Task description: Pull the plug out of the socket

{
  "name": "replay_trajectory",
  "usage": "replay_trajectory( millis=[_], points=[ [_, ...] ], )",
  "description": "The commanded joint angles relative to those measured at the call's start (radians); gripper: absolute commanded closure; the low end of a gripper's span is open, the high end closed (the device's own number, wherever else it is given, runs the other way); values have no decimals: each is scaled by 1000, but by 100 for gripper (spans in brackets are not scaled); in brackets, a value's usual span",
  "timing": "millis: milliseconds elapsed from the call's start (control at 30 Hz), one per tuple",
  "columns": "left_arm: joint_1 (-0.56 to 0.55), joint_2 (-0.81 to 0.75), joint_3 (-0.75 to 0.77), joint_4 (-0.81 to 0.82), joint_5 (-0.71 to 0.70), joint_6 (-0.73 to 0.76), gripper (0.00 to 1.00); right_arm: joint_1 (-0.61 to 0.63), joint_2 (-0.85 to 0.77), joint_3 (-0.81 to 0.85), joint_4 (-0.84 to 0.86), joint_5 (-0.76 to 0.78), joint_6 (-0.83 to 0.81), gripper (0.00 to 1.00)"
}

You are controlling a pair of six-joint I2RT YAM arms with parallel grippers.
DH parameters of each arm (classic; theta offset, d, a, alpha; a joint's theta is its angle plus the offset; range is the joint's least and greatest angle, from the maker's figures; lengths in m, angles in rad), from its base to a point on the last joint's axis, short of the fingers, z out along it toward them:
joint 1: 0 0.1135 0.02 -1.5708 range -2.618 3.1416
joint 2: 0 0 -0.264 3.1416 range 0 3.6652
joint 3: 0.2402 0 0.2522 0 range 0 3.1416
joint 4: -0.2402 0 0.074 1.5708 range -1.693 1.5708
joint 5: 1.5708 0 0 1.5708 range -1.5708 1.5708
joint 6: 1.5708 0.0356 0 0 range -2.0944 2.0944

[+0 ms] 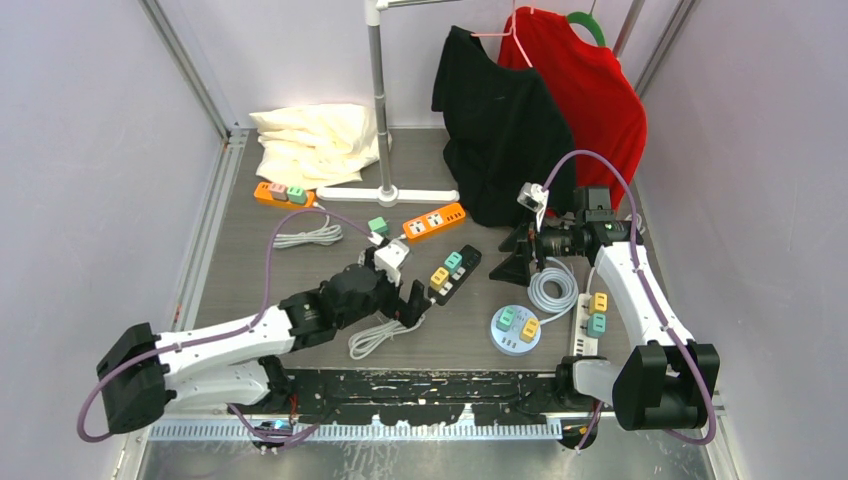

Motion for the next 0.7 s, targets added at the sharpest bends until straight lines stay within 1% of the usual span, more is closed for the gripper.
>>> replay_trajectory(
  millis=[0, 133, 333, 433, 533, 667],
  points=[
    [77, 85, 68, 139, 138, -79, 1, -4, -20, 42, 6, -14, -19, 0],
    [105, 187, 125, 141, 130, -98, 2, -4, -21, 42, 6, -15, -21, 0],
    [107, 367, 241, 67, 26, -105, 4, -4, -21, 43, 2, -15, -24, 0],
    [107, 447, 315, -12, -25, -108, 9, -4, -21, 42, 0, -14, -26, 0],
    [106, 520, 388, -92, -52, -105, 12, -4, -20, 43, -1, -13, -25, 0],
    [107, 588, 450, -145, -46, -96, 21, -4, -18, 45, -2, -12, -26, 0]
  ],
)
